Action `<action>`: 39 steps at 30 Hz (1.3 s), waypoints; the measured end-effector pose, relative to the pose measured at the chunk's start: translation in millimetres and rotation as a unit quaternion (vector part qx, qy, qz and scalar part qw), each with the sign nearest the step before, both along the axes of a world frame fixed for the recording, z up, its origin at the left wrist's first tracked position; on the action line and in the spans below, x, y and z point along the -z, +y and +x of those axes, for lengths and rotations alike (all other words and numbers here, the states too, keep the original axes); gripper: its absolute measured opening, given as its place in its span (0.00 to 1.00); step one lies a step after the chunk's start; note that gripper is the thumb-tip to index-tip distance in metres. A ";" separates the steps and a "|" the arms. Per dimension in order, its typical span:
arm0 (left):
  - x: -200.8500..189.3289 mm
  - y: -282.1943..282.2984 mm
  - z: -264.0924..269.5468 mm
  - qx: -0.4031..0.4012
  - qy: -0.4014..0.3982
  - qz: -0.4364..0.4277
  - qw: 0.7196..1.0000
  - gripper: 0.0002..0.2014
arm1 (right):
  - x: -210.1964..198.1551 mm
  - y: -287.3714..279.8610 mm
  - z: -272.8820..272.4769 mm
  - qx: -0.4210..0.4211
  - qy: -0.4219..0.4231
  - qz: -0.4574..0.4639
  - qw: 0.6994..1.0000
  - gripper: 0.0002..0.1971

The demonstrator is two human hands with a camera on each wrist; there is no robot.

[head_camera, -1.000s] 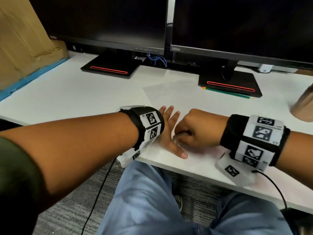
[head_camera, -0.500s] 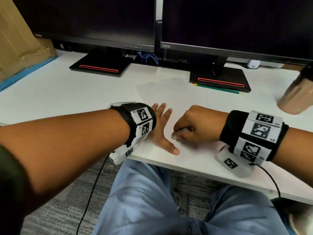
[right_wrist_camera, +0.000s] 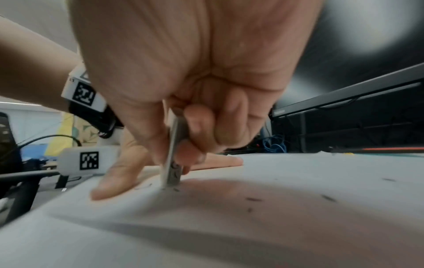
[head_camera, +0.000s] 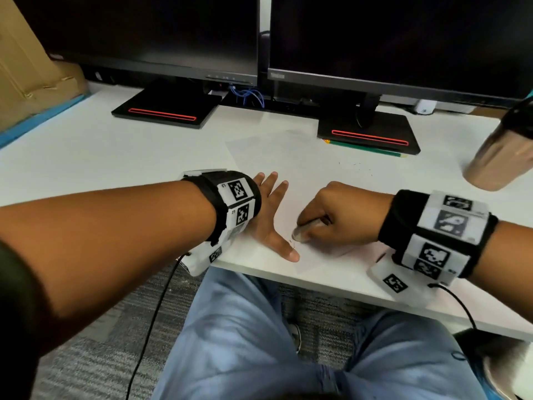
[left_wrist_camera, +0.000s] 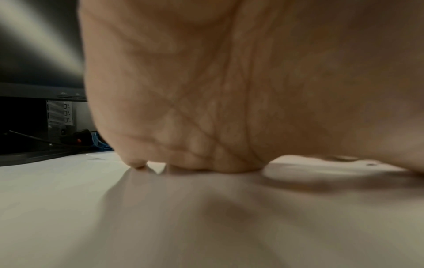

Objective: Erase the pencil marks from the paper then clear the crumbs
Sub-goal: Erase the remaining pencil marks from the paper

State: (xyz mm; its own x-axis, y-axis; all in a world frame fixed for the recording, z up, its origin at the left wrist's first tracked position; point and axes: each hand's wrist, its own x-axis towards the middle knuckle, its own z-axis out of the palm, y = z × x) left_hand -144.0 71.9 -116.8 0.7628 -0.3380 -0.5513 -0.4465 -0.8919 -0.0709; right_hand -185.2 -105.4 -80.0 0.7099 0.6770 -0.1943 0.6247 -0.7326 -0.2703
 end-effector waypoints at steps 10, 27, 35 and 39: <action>-17.8 -1.5 -1.2 0.049 0.027 -0.033 0.998 0.70 | -15.3 -9.2 2.7 0.076 -0.067 0.050 0.994 0.11; -6.2 -14.1 -4.5 0.052 0.025 0.026 0.998 0.74 | -1.4 -1.7 -7.7 -0.009 -0.037 0.000 0.999 0.11; -8.5 -15.6 -5.5 0.057 0.024 0.034 0.997 0.73 | -3.3 -4.9 -11.5 0.001 -0.002 -0.014 1.000 0.13; -9.1 -12.4 -5.0 0.067 0.033 0.035 0.997 0.70 | -6.7 4.1 0.6 0.020 -0.034 0.031 0.999 0.10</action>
State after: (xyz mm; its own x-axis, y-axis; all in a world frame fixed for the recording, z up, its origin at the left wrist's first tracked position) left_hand -149.0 59.5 -107.7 0.6753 -0.3935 -0.6238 -0.5665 -0.8183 -0.0970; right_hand -184.5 -101.3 -73.3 0.7471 0.6566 -0.1034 0.6132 -0.7409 -0.2738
